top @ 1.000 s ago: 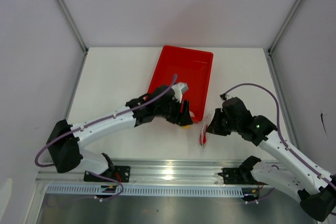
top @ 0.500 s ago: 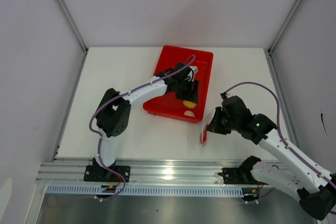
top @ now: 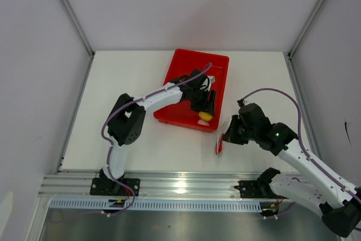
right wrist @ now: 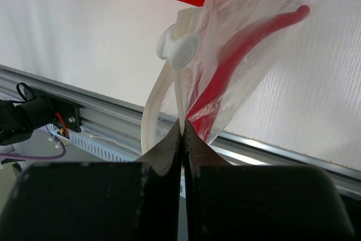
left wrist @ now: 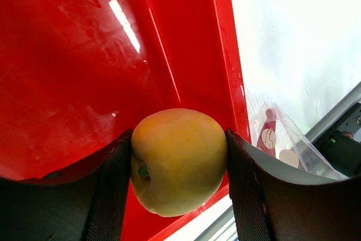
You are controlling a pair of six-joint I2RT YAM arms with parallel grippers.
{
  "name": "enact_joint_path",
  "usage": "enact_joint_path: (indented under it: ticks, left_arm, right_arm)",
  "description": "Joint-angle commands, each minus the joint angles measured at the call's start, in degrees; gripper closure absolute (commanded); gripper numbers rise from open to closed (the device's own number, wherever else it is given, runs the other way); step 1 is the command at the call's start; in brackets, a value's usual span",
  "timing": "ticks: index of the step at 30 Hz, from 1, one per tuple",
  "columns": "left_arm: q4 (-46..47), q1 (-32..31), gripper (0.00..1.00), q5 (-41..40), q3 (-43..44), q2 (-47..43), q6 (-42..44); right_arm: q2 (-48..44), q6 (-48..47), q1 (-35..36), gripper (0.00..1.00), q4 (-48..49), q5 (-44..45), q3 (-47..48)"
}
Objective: Place the food in the zip-top bag and seal the zipper
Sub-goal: Place the fake fruit in the bin.
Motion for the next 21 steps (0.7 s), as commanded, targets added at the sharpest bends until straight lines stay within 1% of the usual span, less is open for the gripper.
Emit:
enact_joint_path:
  ticks: [1, 3, 8, 13, 21]
  left_arm:
    - [1.4, -0.2, 0.45, 4.9, 1.3, 0.9, -0.5]
    - [1.1, -0.2, 0.41, 5.7, 1.9, 1.5, -0.4]
    - [0.1, -0.2, 0.34, 6.7, 3.4, 2.6, 0.0]
    - [-1.2, 0.0, 0.31, 7.7, 5.3, 4.2, 0.5]
    - [-1.2, 0.4, 0.27, 11.4, 5.4, 5.3, 0.7]
  right_arm:
    - [-1.1, 0.2, 0.0, 0.99, 0.2, 0.9, 1.8]
    - [-1.3, 0.2, 0.0, 0.99, 0.2, 0.8, 2.0]
    - [-1.6, 0.5, 0.0, 0.99, -0.3, 0.7, 2.2]
    - [-1.7, 0.7, 0.2, 0.98, -0.4, 0.7, 2.4]
    - [-3.2, 2.3, 1.1, 0.98, -0.4, 1.6, 1.7]
